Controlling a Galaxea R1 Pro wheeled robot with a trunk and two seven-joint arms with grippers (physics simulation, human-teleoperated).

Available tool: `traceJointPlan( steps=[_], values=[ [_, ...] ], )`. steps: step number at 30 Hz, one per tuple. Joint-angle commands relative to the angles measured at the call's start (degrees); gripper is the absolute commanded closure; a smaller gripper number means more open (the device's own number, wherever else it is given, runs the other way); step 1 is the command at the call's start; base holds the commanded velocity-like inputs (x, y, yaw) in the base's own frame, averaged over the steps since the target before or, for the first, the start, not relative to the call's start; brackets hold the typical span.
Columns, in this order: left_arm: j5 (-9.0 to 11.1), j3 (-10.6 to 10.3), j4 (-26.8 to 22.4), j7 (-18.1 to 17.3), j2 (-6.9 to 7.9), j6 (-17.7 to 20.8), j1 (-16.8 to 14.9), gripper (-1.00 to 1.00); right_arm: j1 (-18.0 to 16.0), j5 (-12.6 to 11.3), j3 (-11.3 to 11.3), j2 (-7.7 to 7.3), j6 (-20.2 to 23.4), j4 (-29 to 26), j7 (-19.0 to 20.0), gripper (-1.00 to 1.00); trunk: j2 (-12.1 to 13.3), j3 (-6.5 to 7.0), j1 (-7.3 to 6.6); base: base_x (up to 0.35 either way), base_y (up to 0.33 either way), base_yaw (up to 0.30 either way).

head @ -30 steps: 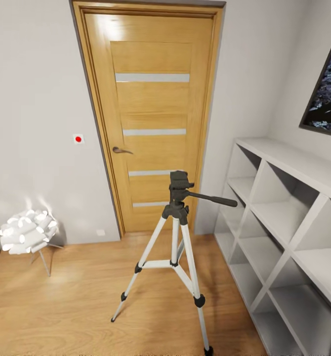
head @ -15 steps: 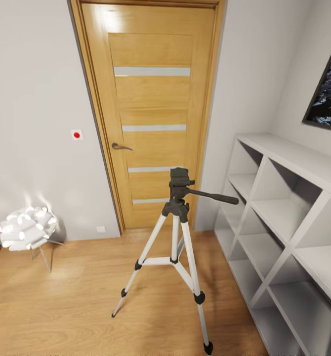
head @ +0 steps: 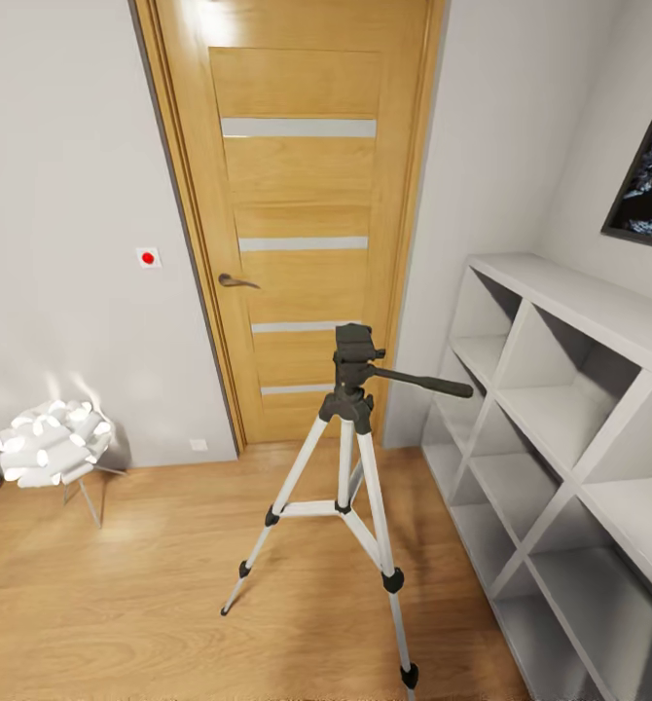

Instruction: Attach the digital camera to the camera tripod in the bedroom.

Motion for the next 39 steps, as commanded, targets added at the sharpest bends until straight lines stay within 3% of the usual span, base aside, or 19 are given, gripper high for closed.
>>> traceJointPlan(
  steps=[1, 39],
  values=[
    [0.5, -0.5, 0.0, -0.2, 0.03, 0.2, 0.0, 1.0, -0.1, 0.6, -0.5, -0.01, 0.1, 0.1, 0.1, -1.0, -0.1, -0.2, 0.03, 0.0, 0.0, 0.0],
    [0.4, -0.5, -0.1, -0.2, -0.11, 0.2, 0.0, 1.0, -0.1, 0.7, -0.4, -0.01, -0.3, 0.0, 0.1, -1.0, -0.1, -3.73, 0.03, -0.012, 0.0, 0.0]
  ],
)
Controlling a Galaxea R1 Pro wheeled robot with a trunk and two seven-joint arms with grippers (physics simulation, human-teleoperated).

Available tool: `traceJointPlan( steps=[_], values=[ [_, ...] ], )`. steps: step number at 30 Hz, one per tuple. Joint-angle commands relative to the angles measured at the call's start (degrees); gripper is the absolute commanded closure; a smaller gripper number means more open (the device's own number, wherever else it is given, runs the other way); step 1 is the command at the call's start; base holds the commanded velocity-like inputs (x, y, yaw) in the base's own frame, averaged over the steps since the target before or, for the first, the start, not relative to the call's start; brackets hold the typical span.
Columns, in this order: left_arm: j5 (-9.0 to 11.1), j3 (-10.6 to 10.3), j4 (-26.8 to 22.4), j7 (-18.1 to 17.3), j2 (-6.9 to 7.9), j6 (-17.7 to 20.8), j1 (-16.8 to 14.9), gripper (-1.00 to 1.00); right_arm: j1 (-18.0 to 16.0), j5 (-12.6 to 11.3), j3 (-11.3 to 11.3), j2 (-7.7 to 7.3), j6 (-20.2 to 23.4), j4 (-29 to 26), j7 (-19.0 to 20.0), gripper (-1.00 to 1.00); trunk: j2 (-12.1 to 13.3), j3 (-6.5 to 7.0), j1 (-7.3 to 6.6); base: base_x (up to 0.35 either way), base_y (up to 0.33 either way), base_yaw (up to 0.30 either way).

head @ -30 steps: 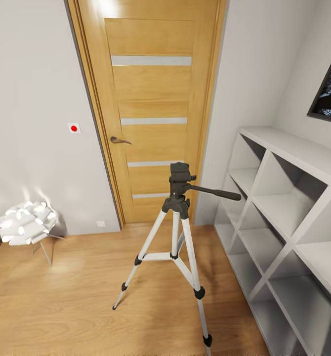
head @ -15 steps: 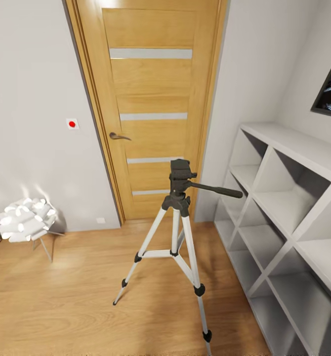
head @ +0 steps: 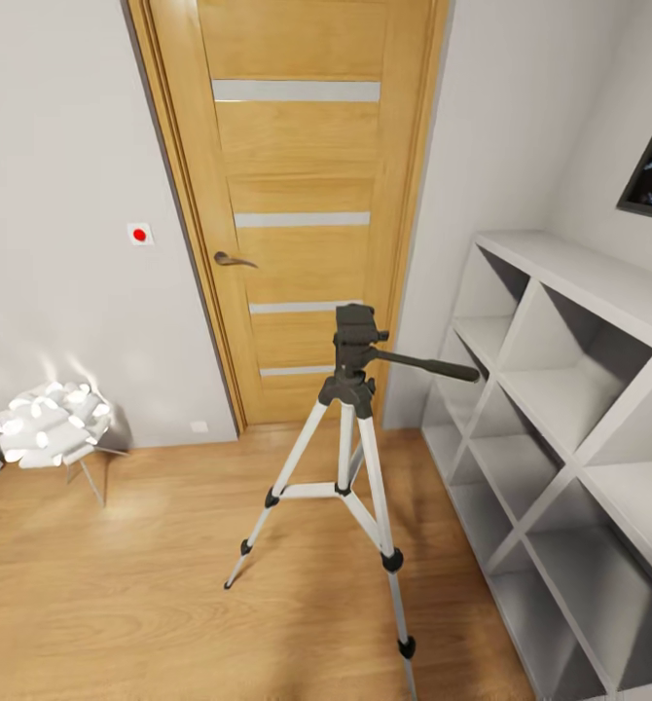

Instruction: Attach the digital camera to the camera tripod in the bedroom.

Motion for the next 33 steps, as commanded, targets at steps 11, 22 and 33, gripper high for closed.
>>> traceJointPlan(
  steps=[11, 22, 33],
  values=[
    [0.5, -0.5, 0.0, -0.2, 0.02, 0.3, 0.0, 1.0, -0.1, 0.6, -0.4, 0.04, -0.1, 0.1, 0.1, -1.0, -0.1, -1.12, 0.01, -0.069, 0.0, 0.0],
    [0.5, -0.5, 0.0, -0.2, 0.02, 0.3, 0.0, 1.0, -0.1, 0.6, -0.3, -0.03, -1.2, 0.1, 0.1, -1.0, -0.1, -1.36, 0.01, -0.002, 0.0, 0.0],
    [0.5, -0.5, 0.0, -0.2, 0.02, 0.3, 0.0, 1.0, -0.1, 0.7, -0.3, -0.02, -2.3, 0.1, 0.1, -1.0, -0.1, -1.37, 0.01, 0.0, 0.0, 0.0]
  ],
)
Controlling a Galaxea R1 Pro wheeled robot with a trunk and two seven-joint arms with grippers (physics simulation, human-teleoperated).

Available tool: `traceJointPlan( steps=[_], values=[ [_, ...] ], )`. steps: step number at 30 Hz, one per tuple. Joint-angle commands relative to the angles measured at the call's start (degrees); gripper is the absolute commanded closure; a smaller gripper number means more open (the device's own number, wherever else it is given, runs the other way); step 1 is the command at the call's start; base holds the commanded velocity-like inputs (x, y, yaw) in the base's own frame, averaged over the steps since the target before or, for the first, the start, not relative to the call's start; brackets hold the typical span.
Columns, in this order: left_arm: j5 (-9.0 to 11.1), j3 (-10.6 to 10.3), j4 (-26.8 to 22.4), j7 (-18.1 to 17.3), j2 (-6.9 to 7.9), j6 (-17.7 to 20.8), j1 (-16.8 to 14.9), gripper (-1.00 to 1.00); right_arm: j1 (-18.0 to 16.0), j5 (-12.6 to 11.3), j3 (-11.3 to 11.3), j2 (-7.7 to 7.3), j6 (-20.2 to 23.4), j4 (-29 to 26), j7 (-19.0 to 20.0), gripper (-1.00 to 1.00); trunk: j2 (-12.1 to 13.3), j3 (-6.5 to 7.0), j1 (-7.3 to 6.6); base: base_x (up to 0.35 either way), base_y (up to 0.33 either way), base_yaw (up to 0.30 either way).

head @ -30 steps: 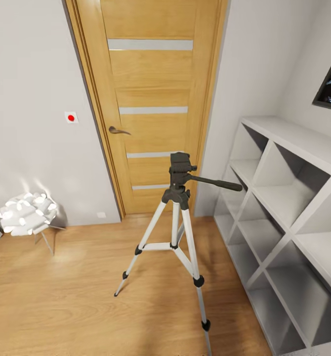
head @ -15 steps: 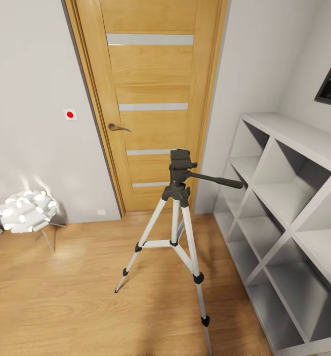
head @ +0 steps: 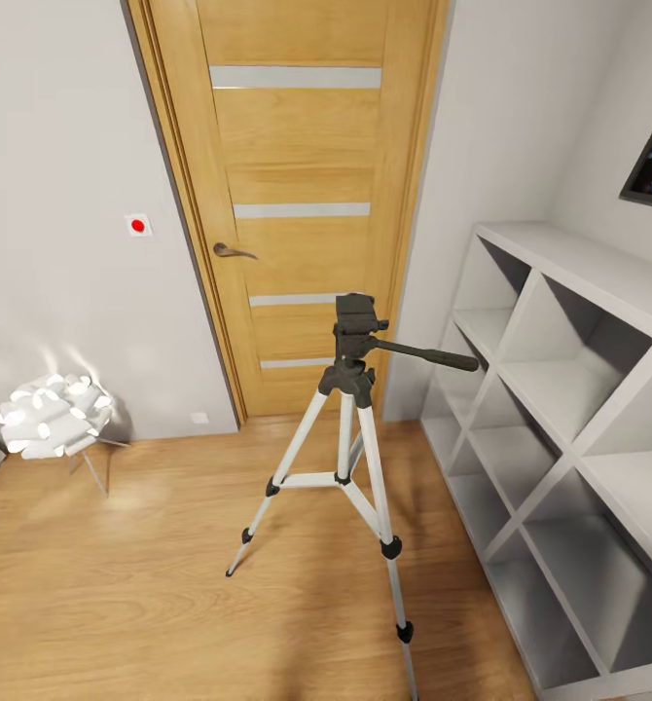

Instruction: Attach the digital camera to the camera tripod in the bedroom.

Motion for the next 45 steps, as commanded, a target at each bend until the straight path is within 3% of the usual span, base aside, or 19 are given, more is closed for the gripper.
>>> traceJointPlan(
  steps=[1, 21, 25, 26, 27, 31, 34, 36, 40, 41, 42, 45],
  values=[
    [0.5, -0.5, 0.0, -0.2, 0.02, 0.2, 0.0, 1.0, -0.1, 0.6, -0.5, -0.01, 0.0, 0.1, 0.0, -1.0, -0.1, -0.09, 0.03, 0.0, 0.0, 0.0],
    [0.5, -0.5, 0.0, -0.2, 0.02, 0.2, 0.0, 1.0, -0.1, 1.0, -0.2, 0.08, 0.2, 0.1, 0.1, -1.0, -0.1, -0.09, 0.03, 0.0, 0.0, 0.0],
    [0.5, -0.5, 0.1, -0.2, 0.02, 0.2, 0.0, 1.0, 0.0, 1.1, -0.1, -0.07, 0.2, -3.3, 0.4, -1.0, -0.1, -0.09, 0.03, 0.0, 0.0, 0.0],
    [0.5, -0.5, 0.1, -0.2, 0.02, 0.2, 0.0, 1.0, 0.0, 1.2, -0.1, -0.05, 0.3, -6.3, 0.4, -1.0, -0.1, -0.09, 0.03, 0.0, 0.0, 0.0],
    [0.5, -0.5, 0.1, -0.2, 0.02, 0.2, 0.0, 1.0, 0.0, 1.1, 0.0, -0.02, 3.2, -21.5, 0.8, -1.0, -0.1, -0.09, 0.03, 0.0, 0.0, 0.0],
    [0.5, -0.5, 0.1, -0.2, 0.02, 0.2, 0.0, 1.0, 0.2, 0.8, 0.0, -0.03, 17.0, -38.1, 3.1, -1.0, -0.1, -0.09, 0.03, 0.0, 0.0, 0.0],
    [0.5, -0.5, 0.1, -0.2, 0.02, 0.2, 0.0, 1.0, -0.2, 0.6, -0.1, -0.07, 30.3, -51.4, 8.9, -1.0, -0.1, -0.09, 0.03, 0.0, 0.0, 0.0],
    [0.5, -0.5, 0.1, -0.2, 0.02, 0.2, 0.0, 1.0, -1.0, 0.6, -0.1, -0.12, 36.4, -58.2, 12.6, -1.0, -0.1, -0.09, 0.03, 0.0, 0.0, 0.0],
    [0.5, -0.5, 0.1, -0.2, 0.02, 0.3, 0.0, 1.0, -4.7, 0.6, -0.1, -0.11, 43.4, -67.0, 17.1, -1.0, -0.1, -0.09, 0.03, 0.0, 0.0, 0.0],
    [0.5, -0.5, 0.1, -0.2, 0.02, 0.3, 0.0, 1.0, -6.7, 0.6, -0.1, -0.11, 45.8, -69.3, 18.0, -1.0, -0.1, -0.09, 0.03, 0.0, 0.0, 0.0],
    [0.5, -0.5, 0.1, -0.2, 0.02, 0.3, 0.0, 1.0, -13.0, 0.5, -0.1, -0.05, 51.9, -73.0, 19.3, -1.0, -0.1, -0.09, 0.03, 0.0, 0.0, 0.0],
    [0.5, -0.5, 0.1, -0.2, 0.02, 0.3, 0.0, 1.0, -18.5, 0.5, -0.1, 0.02, 55.7, -74.2, 20.7, -1.0, -0.1, -0.09, 0.03, 0.0, 0.0, 0.0]
  ],
)
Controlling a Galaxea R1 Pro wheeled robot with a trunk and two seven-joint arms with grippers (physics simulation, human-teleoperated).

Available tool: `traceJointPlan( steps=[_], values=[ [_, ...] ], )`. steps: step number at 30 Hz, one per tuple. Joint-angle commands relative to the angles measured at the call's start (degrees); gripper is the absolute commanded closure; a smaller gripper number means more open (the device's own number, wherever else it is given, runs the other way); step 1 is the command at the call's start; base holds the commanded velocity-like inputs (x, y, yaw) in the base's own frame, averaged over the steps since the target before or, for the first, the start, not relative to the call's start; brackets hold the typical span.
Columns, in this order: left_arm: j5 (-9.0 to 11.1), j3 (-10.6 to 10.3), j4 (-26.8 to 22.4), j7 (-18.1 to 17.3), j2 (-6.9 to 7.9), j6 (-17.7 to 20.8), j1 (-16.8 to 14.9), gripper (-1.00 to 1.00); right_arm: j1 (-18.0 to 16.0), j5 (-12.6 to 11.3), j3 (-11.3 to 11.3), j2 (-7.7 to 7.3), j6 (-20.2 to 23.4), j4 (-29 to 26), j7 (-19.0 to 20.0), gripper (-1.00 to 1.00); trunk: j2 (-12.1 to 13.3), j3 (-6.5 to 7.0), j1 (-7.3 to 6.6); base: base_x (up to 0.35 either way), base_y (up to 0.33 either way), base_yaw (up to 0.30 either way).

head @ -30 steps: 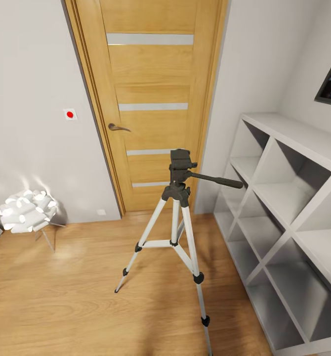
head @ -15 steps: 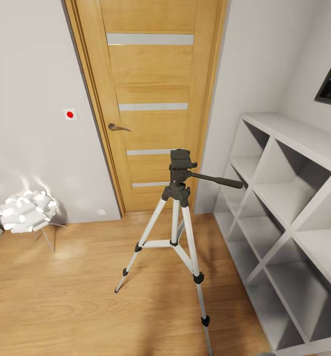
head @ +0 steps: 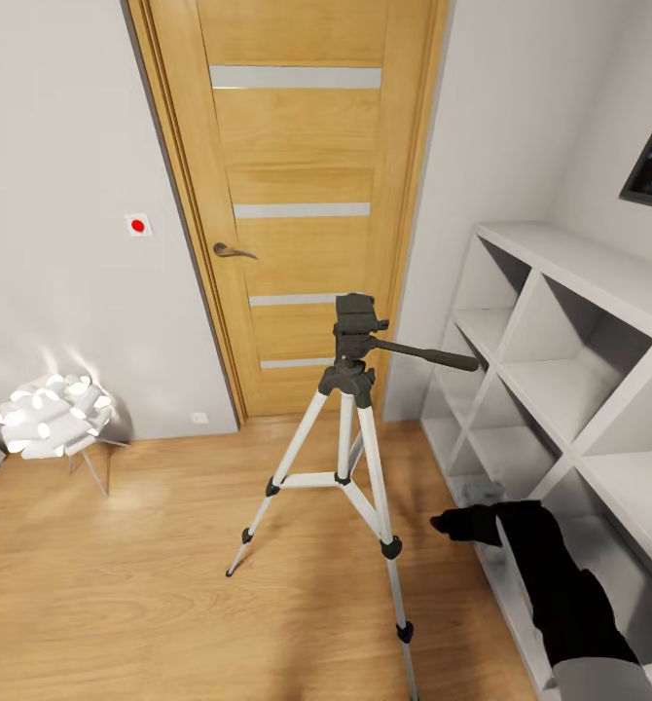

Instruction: Attach the digital camera to the camera tripod in the bedroom.

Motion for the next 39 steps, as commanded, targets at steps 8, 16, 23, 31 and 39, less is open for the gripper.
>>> traceJointPlan(
  steps=[8, 16, 23, 31, 39],
  values=[
    [0.5, -0.5, -0.1, -0.2, 0.02, 0.2, 0.0, 1.0, -9.2, 0.7, 2.1, 1.36, 4.3, -4.2, 5.2, -1.0, -0.1, -0.12, 0.02, 0.0, 0.0, 0.0],
    [0.5, -0.5, -0.1, -0.2, 0.02, 0.3, 0.0, 1.0, -10.5, 0.8, 10.5, 1.98, 4.3, -11.6, 6.1, -1.0, -0.1, -0.12, 0.02, 0.0, 0.0, 0.0],
    [0.5, -0.5, -0.1, -0.2, 0.08, 0.2, 0.0, 1.0, -10.6, 0.7, 13.1, 2.28, 4.3, -12.5, 6.3, -1.0, -0.1, -0.12, 0.02, 0.0, 0.0, 0.0],
    [0.5, -0.5, -0.1, -0.2, 0.06, 0.2, 0.0, 1.0, -10.6, 0.7, 13.4, 2.92, 4.3, -12.6, 6.6, -1.0, -0.1, -0.12, 0.02, 0.0, 0.0, 0.0],
    [0.5, -0.5, -0.1, -0.2, 0.11, 0.2, 0.0, 1.0, -10.6, 0.6, 13.5, 3.09, 4.3, -12.6, 9.3, -1.0, -0.1, -0.12, 0.02, 0.0, 0.0, 0.0]
  ],
)
